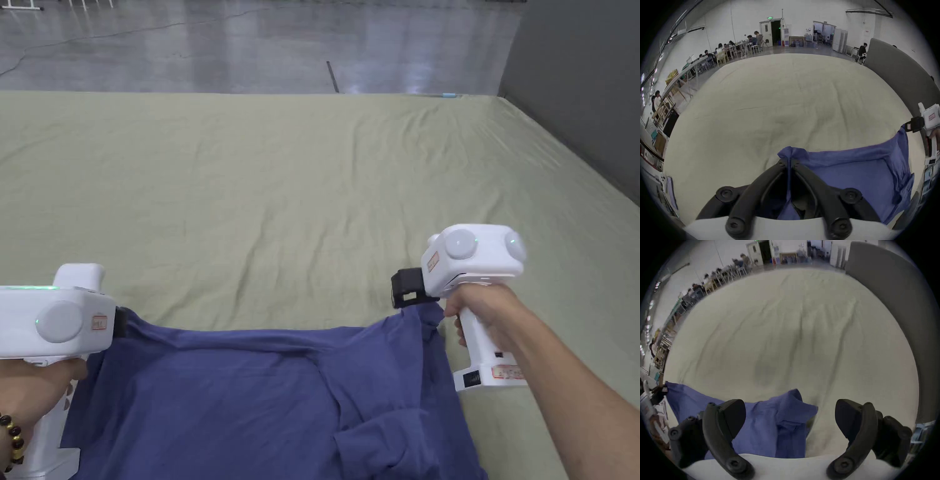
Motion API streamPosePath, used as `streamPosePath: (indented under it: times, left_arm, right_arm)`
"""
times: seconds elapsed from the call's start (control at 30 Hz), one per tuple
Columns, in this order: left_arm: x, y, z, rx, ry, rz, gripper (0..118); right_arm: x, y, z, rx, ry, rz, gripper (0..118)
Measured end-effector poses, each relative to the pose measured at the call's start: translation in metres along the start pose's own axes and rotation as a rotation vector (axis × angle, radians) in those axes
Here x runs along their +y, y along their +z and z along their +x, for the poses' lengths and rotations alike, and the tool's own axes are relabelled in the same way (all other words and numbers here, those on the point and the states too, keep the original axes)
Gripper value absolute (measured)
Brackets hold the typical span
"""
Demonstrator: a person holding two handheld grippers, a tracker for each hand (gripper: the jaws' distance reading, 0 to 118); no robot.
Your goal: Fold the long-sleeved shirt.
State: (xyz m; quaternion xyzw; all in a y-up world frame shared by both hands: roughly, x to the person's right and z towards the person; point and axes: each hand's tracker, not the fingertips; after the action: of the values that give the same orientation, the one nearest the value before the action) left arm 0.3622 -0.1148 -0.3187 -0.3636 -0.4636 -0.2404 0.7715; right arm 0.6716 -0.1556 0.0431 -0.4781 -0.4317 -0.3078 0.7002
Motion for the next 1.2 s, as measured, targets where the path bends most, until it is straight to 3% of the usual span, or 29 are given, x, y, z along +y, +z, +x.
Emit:
streamPosePath:
  times: [0.07, 0.1, 0.17, 0.2, 0.27, 0.37, 0.47, 0.6, 0.8, 0.97, 1.2]
  left_arm:
    - [0.000, -0.001, -0.001, -0.003, 0.002, -0.004, 0]
    - [0.000, -0.001, -0.001, -0.003, 0.006, -0.006, 0]
    - [-0.001, -0.003, -0.002, 0.000, 0.006, -0.009, 0]
    - [-0.001, -0.003, -0.002, 0.000, 0.003, -0.009, 0]
    - [-0.001, -0.004, -0.002, -0.002, -0.001, -0.010, 0]
    - [-0.004, 0.003, -0.005, -0.004, -0.004, 0.007, 0]
    - [-0.009, 0.031, -0.010, -0.006, -0.003, 0.056, 0]
    - [-0.033, 0.090, -0.017, -0.028, 0.032, 0.165, 0]
    - [-0.114, 0.165, -0.014, 0.006, 0.047, 0.221, 0]
    - [-0.190, 0.183, -0.027, -0.005, 0.132, 0.202, 0]
    - [-0.251, 0.163, -0.023, -0.019, 0.127, 0.046, 0]
  right_arm:
    - [0.000, -0.016, -0.003, -0.035, 0.014, -0.036, 106]
    - [0.001, -0.024, -0.005, -0.018, 0.014, -0.044, 90]
    - [-0.004, -0.034, -0.011, 0.014, 0.024, -0.093, 39]
    - [-0.008, -0.036, -0.016, 0.100, 0.036, -0.095, 36]
    - [-0.011, -0.027, -0.023, 0.015, 0.082, -0.063, 25]
    - [-0.008, -0.011, -0.018, 0.046, 0.024, -0.040, 24]
    - [-0.022, 0.026, -0.015, 0.085, 0.076, 0.076, 24]
    - [-0.067, 0.093, -0.006, 0.158, 0.077, 0.249, 24]
    - [-0.165, 0.167, 0.002, 0.210, 0.122, 0.418, 24]
    - [-0.259, 0.194, 0.009, 0.269, 0.137, 0.436, 24]
    - [-0.333, 0.158, 0.010, 0.177, 0.193, 0.298, 24]
